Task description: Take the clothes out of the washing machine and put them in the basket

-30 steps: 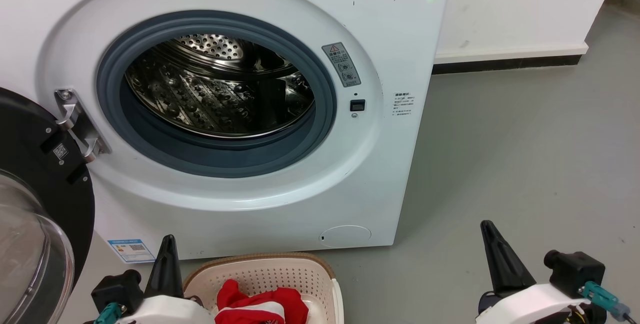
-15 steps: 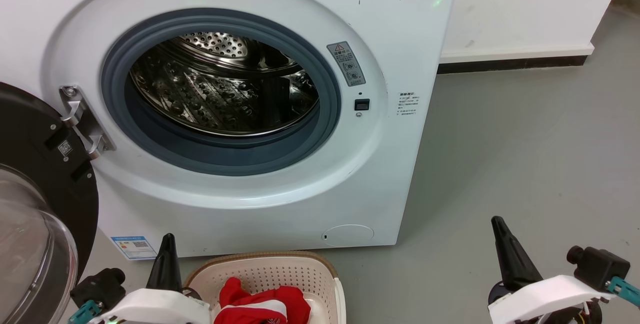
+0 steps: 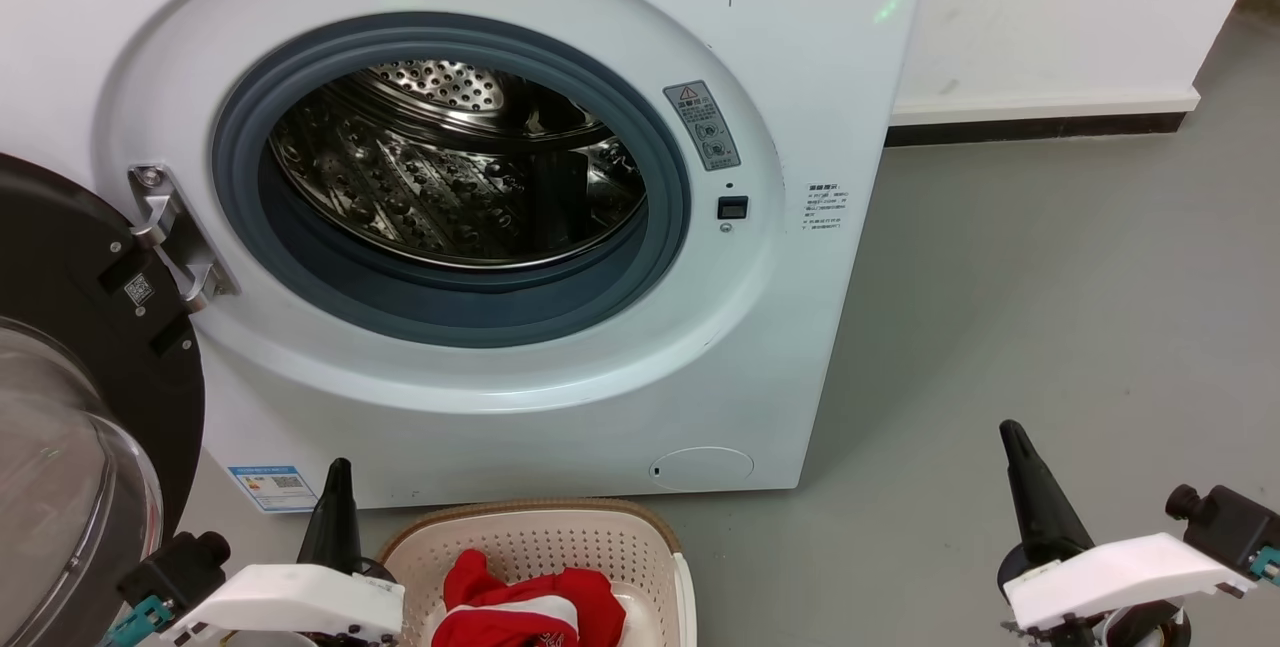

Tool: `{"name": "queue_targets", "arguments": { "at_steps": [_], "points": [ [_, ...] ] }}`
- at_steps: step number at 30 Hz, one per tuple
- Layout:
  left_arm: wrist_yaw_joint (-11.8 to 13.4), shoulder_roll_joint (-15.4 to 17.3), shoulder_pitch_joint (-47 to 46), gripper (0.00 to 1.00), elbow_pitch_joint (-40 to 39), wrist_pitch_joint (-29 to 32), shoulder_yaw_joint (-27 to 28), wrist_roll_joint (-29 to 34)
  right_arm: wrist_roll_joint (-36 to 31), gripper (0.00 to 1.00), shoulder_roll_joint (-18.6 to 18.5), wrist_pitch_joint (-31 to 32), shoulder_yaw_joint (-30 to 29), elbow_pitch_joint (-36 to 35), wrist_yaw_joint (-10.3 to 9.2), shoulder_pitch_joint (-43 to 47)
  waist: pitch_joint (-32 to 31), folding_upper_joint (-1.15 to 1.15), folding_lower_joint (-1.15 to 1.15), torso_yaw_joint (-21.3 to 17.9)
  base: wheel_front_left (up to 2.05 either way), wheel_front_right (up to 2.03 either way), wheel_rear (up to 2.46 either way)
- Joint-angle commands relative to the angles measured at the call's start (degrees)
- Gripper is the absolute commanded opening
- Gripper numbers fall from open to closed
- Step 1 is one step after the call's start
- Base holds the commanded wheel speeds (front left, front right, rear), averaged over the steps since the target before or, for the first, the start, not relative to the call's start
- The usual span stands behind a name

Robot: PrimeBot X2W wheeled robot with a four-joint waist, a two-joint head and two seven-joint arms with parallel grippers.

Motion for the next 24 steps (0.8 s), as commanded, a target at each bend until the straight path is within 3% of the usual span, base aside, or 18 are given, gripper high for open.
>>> {"name": "queue_targets", "arguments": {
  "at_steps": [1,24],
  "points": [
    [-0.47,0.12,-1.76,0.00,-0.50,0.48,0.21,-2.11,2.20,0.00,-0.44,0.24,-0.29,-0.42,0.00,-1.98,0.02,0.00,0.00,0.07,0.00,0.00,0.00],
    [-2.12,0.13,-3.37,0.00,0.43,4.77,1.21,-19.31,19.27,0.00,-0.66,3.10,-2.30,1.16,0.00,-3.50,0.32,0.00,0.00,1.09,0.00,0.00,0.00]
  ]
}}
